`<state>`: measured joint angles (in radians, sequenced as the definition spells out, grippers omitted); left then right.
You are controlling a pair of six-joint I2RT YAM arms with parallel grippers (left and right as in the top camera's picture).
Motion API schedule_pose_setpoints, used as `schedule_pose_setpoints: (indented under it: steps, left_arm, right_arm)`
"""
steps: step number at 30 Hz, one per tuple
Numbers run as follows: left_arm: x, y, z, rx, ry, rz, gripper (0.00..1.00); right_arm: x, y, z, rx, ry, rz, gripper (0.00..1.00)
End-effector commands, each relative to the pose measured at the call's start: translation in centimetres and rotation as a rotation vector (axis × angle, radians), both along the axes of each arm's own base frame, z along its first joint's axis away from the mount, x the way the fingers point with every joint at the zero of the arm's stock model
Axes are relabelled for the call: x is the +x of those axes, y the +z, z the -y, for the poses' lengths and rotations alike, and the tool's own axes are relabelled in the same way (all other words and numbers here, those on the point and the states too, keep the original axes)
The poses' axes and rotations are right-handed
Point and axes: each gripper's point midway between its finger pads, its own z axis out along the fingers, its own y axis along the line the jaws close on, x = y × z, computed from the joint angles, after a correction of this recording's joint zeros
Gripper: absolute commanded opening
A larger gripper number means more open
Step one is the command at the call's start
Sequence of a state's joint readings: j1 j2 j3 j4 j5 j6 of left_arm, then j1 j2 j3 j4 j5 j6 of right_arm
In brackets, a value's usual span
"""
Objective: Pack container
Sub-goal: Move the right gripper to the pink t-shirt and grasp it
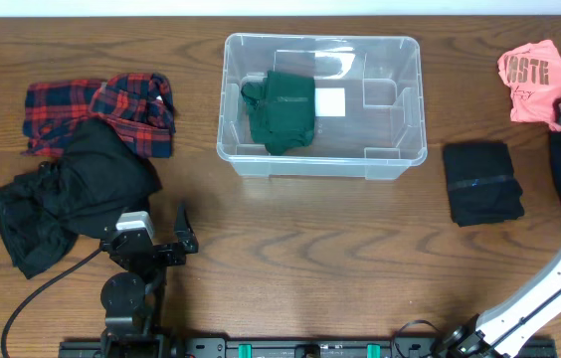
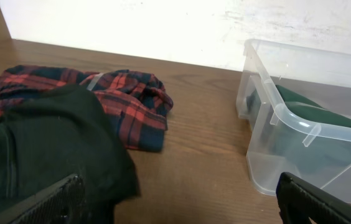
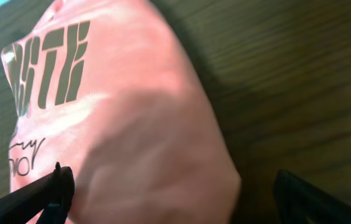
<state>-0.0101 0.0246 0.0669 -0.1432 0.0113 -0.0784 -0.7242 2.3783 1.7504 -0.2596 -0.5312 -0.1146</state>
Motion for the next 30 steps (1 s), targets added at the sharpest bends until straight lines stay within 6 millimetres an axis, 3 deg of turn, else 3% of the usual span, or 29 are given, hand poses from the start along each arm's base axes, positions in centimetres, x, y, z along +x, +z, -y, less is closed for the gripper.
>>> schedule_pose_setpoints:
  steps: [1, 7, 10, 12, 15, 18, 24, 27, 30]
  left_arm:
    - [-0.2, -1.6, -0.3, -0.002, 0.016, -0.049, 0.98]
    - [-0.2, -1.6, -0.3, -0.002, 0.016, -0.049, 0.98]
    - [-0.2, -1.6, -0.3, -0.002, 0.016, -0.049, 0.98]
    - [-0.2, -1.6, -0.3, -0.002, 0.016, -0.049, 0.98]
    - [-0.2, -1.6, -0.3, -0.002, 0.016, -0.049, 0.98]
    - [-0.2, -1.6, -0.3, -0.002, 0.016, -0.049, 0.98]
    - [-0.2, -1.6, -0.3, -0.002, 0.016, -0.049, 0.98]
    - [-0.2, -1.6, -0.3, -0.002, 0.016, -0.049, 0.98]
    - [-0.2, -1.6, -0.3, -0.002, 0.016, -0.049, 0.98]
  right_arm:
    - [1.1, -1.2, -1.4, 0.011, 0.049, 0.009, 0.99]
    - [2.0, -3.0, -2.3, 0.053, 0.031, 0.01, 0.99]
    - [2.3, -3.4, -2.8, 0.082, 0.022, 0.012, 0.9]
    - [2.4, -3.4, -3.1, 0.098, 0.023, 0.016, 0.69]
    - [2.8, -2.9, -3.8, 0.149, 0.036, 0.042, 0.25]
    - [3.0, -2.3, -4.6, 0.202, 0.055, 0.066, 0.04]
    - [3.7, 1.0, -6.8, 0.34, 0.128, 0.153, 0.01]
    - [4.0, 4.1, -7.8, 0.394, 0.162, 0.201, 0.01]
    - [4.2, 8.5, -9.2, 0.425, 0.202, 0.251, 0.01]
